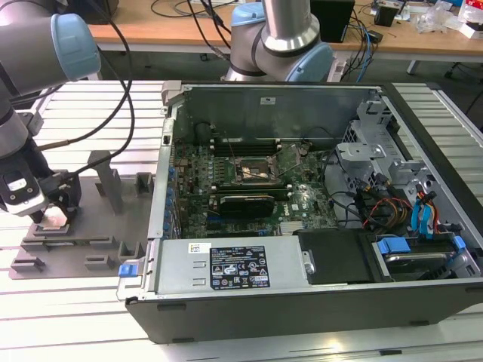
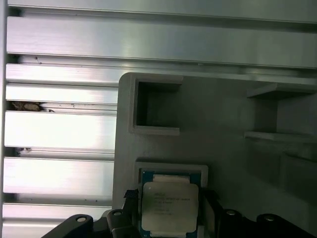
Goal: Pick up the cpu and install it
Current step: 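Pick up the cpu and move it towards the insertion slot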
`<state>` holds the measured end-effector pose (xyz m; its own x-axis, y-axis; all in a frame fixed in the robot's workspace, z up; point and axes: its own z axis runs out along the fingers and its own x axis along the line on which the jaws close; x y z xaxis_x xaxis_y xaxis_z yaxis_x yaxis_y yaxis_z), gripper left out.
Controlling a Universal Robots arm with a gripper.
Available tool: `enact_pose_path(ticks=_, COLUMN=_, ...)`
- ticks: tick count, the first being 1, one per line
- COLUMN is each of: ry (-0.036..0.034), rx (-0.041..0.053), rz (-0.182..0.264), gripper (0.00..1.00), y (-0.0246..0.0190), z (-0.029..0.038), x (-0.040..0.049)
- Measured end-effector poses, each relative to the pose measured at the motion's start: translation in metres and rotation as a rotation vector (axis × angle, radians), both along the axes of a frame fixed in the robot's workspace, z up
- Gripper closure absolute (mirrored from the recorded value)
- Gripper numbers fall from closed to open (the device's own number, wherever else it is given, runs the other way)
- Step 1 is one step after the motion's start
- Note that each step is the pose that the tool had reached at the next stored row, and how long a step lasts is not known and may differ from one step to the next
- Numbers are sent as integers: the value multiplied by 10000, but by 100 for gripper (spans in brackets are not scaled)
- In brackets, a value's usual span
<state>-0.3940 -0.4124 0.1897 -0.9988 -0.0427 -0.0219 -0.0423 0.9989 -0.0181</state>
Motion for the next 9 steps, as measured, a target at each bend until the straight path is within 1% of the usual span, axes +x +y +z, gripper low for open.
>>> enact_pose_path(ticks=1, ry=0, rx=0, rz=0, gripper=38, y=0, z=-2, x=0)
enact_pose_path(ticks=2, ry=2, rx=0, rz=0, gripper=45, y=0, z=-2, x=0)
enact_pose_path(ticks=9, ry=0, rx=0, rz=0, gripper=45, y=0, z=-8, x=0)
